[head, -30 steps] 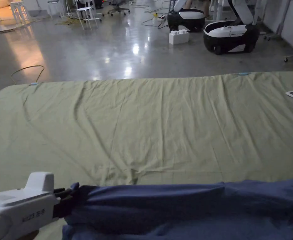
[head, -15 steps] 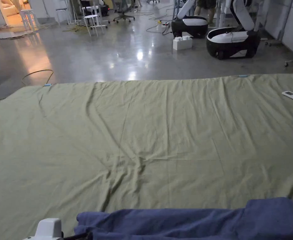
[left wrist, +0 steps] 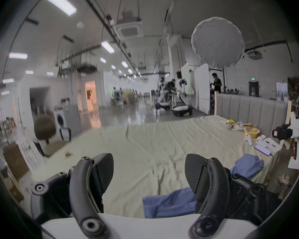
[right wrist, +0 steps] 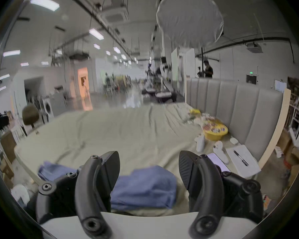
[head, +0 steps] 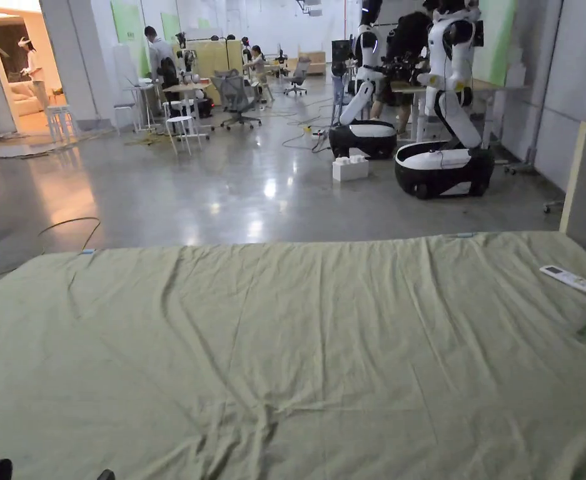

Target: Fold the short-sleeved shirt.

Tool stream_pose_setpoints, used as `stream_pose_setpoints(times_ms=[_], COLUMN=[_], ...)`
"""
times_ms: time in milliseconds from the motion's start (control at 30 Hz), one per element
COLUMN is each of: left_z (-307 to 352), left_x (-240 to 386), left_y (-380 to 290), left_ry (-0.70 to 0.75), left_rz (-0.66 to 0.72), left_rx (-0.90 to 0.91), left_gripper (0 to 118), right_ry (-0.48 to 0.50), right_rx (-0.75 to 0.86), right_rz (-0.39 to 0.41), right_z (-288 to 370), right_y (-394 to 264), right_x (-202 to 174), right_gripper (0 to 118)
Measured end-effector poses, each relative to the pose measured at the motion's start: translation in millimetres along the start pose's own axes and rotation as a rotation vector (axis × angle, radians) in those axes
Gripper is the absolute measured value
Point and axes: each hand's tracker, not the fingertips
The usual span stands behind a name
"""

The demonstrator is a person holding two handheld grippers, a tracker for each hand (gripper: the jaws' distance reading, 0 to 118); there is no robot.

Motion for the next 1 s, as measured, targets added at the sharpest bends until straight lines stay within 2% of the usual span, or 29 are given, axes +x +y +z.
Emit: stream_pose_setpoints(times_ms=[133, 200, 233, 267, 300, 400, 567, 633, 767, 800, 833, 867, 900, 933, 1000], left_z=[28, 37, 39, 40, 41, 41, 33, 25, -11, -27, -41, -55, -73, -91, -121], left_x=[27, 36, 38, 39, 41, 41, 38, 30, 8, 0, -9, -17, -28, -37, -47], left_y=[5, 6, 5, 5, 3, 5, 6, 3, -28, -45, -63, -82, -110, -135, -169], left_ry=[-0.002, 0.004, 0.014, 0.001, -0.011, -0.075, -0.07, -0.113, -0.135, -0.161, -0.183, -0.215, -0.26, -0.33, -0.329], left_rz=[0.011, 0.045, 0.055, 0.053, 0.04, 0.063, 0.087, 0.144, 0.254, 0.29, 0.339, 0.4, 0.475, 0.572, 0.648], left_rx=[0.042, 0.038, 0.019, 0.009, 0.009, -0.019, 0.002, -0.017, -0.219, -0.28, -0.298, -0.294, -0.295, -0.298, -0.423], left_gripper=[85, 75, 59, 22, 4, 0, 0, 0, 0, 6, 21, 64, 87, 100, 101], right_ry=[0.053, 0.094, 0.115, 0.141, 0.168, 0.178, 0.17, 0.17, 0.183, 0.186, 0.193, 0.206, 0.233, 0.245, 0.242], right_rx=[0.043, 0.055, 0.057, 0.063, 0.054, 0.051, 0.061, 0.055, 0.004, -0.011, -0.026, -0.045, -0.081, -0.105, -0.146], right_rz=[-0.015, -0.015, -0.013, -0.015, -0.023, -0.015, -0.022, -0.016, -0.019, -0.018, -0.023, -0.038, -0.078, -0.114, -0.129], right_z=[14, 21, 23, 24, 25, 26, 21, 21, 16, 14, 13, 11, 8, 5, 2], right_y=[0, -1, -1, -2, -2, -1, 0, 0, -8, -11, -14, -18, -23, -27, -33], right_x=[-24, -35, -38, -40, -41, -49, -54, -55, -57, -58, -58, -55, -53, -52, -52], right_gripper=[73, 55, 42, 21, 11, 0, 0, 0, 0, 0, 0, 0, 0, 0, 0])
